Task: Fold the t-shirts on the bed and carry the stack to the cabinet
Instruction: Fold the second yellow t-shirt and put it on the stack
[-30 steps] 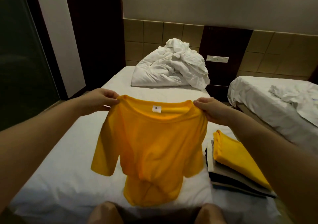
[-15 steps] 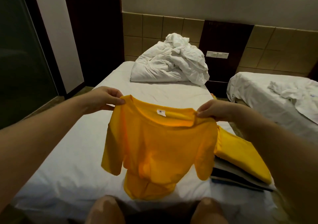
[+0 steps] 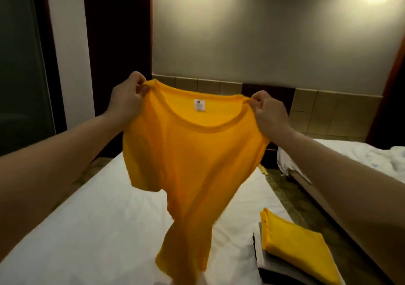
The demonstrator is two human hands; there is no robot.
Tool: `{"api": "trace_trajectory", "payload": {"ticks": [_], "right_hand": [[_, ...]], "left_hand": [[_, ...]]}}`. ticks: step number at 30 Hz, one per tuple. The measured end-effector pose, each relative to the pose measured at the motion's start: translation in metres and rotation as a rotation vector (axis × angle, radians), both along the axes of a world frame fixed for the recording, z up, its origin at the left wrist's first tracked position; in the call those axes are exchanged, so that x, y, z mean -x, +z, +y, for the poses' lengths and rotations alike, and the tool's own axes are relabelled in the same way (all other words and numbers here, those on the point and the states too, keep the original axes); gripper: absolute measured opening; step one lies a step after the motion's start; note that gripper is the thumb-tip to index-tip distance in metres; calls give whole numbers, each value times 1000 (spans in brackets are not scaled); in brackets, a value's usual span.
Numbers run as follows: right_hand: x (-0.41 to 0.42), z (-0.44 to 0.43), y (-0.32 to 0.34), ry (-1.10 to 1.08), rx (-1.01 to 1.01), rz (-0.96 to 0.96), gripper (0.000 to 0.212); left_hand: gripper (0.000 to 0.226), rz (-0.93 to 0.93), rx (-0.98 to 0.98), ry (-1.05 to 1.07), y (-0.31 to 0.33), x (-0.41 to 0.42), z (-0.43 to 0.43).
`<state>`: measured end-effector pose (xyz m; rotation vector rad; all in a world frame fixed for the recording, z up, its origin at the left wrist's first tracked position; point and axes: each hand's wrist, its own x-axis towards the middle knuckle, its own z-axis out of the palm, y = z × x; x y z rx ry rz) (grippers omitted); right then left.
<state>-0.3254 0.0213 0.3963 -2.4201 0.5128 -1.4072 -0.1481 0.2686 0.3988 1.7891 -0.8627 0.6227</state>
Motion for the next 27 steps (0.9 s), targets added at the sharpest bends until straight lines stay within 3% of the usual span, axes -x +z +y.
{"api": "trace_trajectory", "payload": {"ticks": [4, 7, 8, 10, 13, 16, 20, 24, 27], "right_hand": [[15, -7, 54, -105, 35, -201, 35], [21, -10, 56, -185, 213, 83, 34], [23, -12, 55, -196, 231, 82, 34], [26, -15, 58, -182, 187, 6, 33], [24, -17, 49, -96, 106, 53, 32], [26, -16, 47, 42, -118, -118, 33], [26, -20, 46, 257, -401, -83, 24], [20, -18, 32, 358, -710, 54, 29], [12, -15, 11, 310, -1018, -17, 49]], "left_hand": [[29, -183, -19, 54, 35, -1, 12], [27, -381, -308, 71, 33, 2, 17], [28, -408, -307, 87, 33, 3, 19], [28, -448, -246, 123, 37, 5, 24], [30, -514, -333, 166, 28, 6, 22], [31, -441, -334, 136, 23, 2, 21], [28, -185, -332, -5, 36, 4, 19], [18, 341, -267, -232, 30, 10, 16], [45, 758, -87, -227, 10, 20, 10]]}}
